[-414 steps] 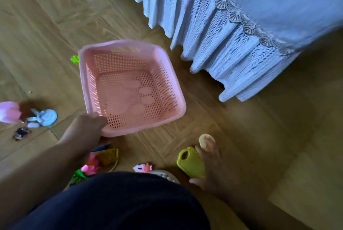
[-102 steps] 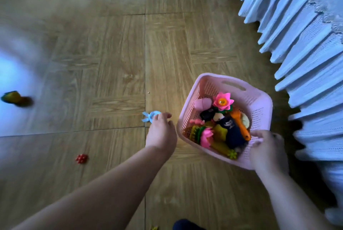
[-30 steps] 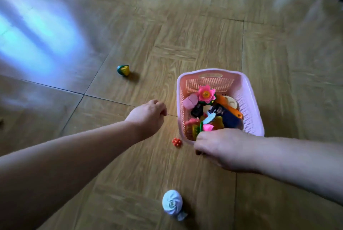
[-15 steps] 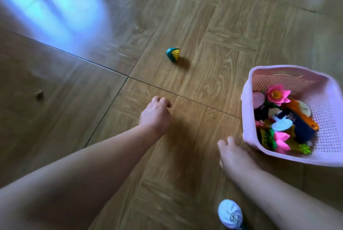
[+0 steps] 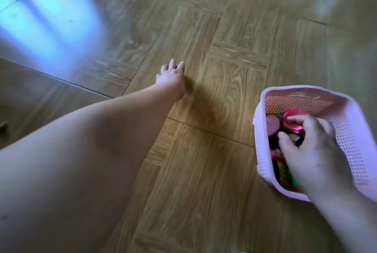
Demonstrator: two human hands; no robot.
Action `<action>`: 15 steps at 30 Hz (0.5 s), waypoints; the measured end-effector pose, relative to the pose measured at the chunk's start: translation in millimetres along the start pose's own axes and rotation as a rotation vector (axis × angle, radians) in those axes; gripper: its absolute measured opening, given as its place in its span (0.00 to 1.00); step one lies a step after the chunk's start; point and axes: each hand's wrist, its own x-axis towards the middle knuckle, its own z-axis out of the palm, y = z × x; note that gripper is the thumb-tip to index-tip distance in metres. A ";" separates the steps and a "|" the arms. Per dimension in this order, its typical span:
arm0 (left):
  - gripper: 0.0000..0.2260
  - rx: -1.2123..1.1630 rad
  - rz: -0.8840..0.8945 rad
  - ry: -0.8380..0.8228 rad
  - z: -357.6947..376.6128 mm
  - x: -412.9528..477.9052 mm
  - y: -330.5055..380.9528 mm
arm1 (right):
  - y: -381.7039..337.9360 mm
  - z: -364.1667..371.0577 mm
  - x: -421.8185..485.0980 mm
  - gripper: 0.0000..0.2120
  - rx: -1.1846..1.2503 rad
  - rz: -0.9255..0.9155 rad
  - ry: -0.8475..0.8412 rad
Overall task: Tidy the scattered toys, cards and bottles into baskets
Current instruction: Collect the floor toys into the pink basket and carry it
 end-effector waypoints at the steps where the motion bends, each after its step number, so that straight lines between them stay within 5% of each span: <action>1: 0.34 0.042 0.009 0.003 1.8 4.6 1.5 | 0.9 1.2 -4.0 0.14 0.004 -0.025 0.006; 5: 0.25 0.003 -0.106 -0.020 9.0 4.1 -3.2 | -4.8 16.0 -32.3 0.10 0.056 -0.297 0.032; 10: 0.21 -0.231 -0.116 0.031 19.0 -49.1 -13.3 | -30.0 46.1 -58.1 0.09 0.067 -0.564 -0.261; 15: 0.19 -0.423 -0.303 0.031 6.7 -115.3 -109.8 | -76.8 81.4 -75.3 0.14 0.007 -0.735 -0.464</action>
